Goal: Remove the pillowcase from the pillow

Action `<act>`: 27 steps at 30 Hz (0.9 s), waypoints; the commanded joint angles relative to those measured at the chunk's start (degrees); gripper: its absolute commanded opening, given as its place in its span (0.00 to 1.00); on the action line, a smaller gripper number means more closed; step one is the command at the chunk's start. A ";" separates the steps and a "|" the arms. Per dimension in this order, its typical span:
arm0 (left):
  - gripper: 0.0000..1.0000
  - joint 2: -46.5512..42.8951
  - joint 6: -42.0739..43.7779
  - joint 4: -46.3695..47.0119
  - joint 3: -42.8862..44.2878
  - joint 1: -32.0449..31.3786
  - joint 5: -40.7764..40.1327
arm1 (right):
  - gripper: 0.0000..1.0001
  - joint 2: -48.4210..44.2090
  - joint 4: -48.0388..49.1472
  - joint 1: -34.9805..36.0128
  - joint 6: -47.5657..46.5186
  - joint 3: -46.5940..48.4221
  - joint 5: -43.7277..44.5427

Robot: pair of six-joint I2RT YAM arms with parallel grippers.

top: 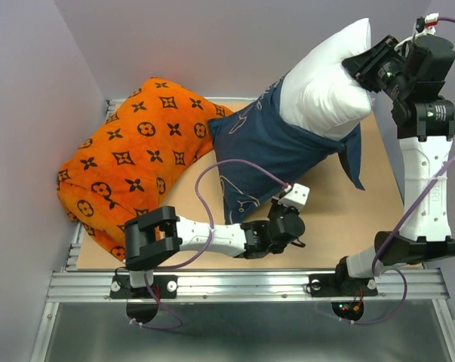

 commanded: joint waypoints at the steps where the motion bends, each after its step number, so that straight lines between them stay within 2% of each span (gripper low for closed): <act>1: 0.31 -7.28 7.84 13.30 2.15 -2.89 1.72 | 0.01 -1.91 9.05 -0.08 0.34 6.42 0.76; 2: 0.45 -7.81 9.24 13.58 2.76 -2.89 1.90 | 0.01 -1.56 8.52 -0.16 -0.10 7.21 1.02; 3: 0.49 -8.25 9.95 13.93 3.38 -2.89 1.64 | 0.01 -1.39 6.78 -0.08 -0.63 7.91 1.20; 4: 0.62 -8.69 11.18 14.29 4.17 -2.81 1.20 | 0.01 -1.12 6.06 -0.08 -0.98 9.05 1.46; 10: 0.65 -10.80 20.93 14.82 16.90 -3.07 -0.74 | 0.00 -3.23 5.44 -0.16 -2.48 4.94 2.34; 12: 0.70 -9.49 22.96 10.61 25.77 -3.16 -1.09 | 0.01 -3.58 5.35 -0.08 -2.92 3.61 2.17; 13: 0.74 -8.44 26.28 7.38 32.50 -3.07 -0.57 | 0.01 -3.67 5.44 -0.08 -2.92 3.44 1.99; 15: 0.96 -3.96 31.03 6.47 38.43 -3.07 -0.74 | 0.01 -3.67 5.27 -0.16 -2.83 3.52 1.47; 16: 0.99 -2.30 36.54 5.94 43.24 -2.98 0.30 | 0.01 -3.41 5.35 -0.08 -2.74 3.78 0.86; 20: 0.99 3.43 42.20 1.38 50.40 -2.72 6.64 | 0.01 -3.32 5.09 -0.08 -2.48 4.84 -0.03; 25: 0.99 4.32 42.48 0.75 49.88 -0.61 15.85 | 0.01 -3.67 4.83 -0.16 -2.22 4.58 -1.17; 27: 0.99 4.40 45.27 3.38 48.39 -0.35 18.50 | 0.01 -3.85 4.83 -0.16 -1.95 4.14 -1.52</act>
